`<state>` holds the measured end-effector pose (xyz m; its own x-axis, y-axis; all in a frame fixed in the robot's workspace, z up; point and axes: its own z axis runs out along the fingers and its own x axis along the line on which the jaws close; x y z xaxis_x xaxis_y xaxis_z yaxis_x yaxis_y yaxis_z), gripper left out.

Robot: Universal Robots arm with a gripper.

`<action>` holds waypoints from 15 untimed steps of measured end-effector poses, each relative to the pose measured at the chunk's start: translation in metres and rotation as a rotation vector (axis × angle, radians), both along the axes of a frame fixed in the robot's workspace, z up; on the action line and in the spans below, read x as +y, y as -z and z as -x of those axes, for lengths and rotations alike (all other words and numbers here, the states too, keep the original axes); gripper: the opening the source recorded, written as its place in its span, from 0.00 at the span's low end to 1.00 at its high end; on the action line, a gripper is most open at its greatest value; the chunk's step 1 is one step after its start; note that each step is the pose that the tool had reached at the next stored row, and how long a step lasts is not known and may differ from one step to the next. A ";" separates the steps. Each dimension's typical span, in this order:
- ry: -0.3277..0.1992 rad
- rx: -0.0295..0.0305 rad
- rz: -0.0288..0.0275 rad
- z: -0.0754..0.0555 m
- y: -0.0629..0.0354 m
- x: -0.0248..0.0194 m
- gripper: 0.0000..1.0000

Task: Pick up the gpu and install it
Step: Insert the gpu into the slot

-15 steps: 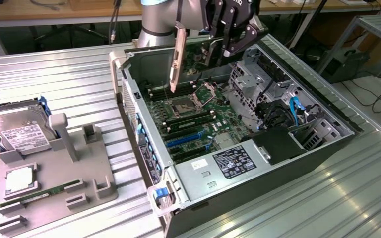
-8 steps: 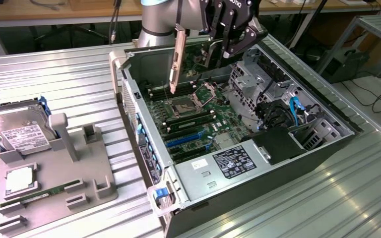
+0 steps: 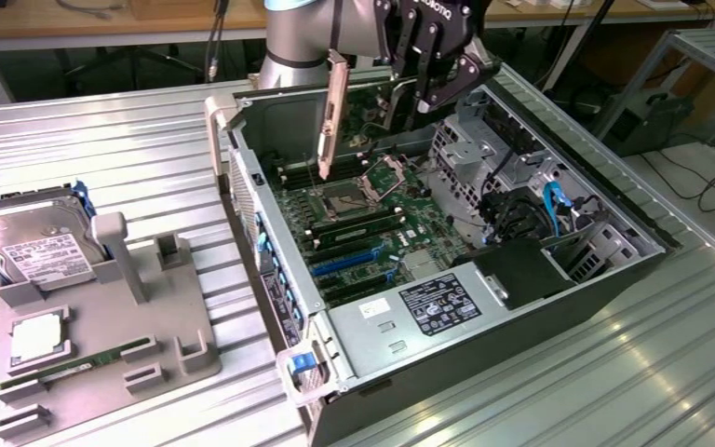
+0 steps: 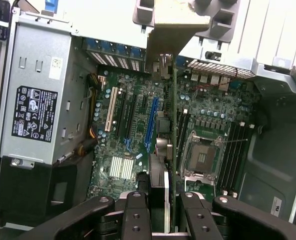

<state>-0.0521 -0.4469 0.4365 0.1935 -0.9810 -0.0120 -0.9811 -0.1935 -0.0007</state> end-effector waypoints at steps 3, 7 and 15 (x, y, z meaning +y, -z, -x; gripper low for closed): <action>0.009 0.0000 0.0000 0.000 0.0045 0.0000 0.28; 0.066 0.0000 0.0000 0.000 0.0124 0.0000 0.28; 0.141 0.0000 0.0001 0.000 0.0244 0.0001 0.28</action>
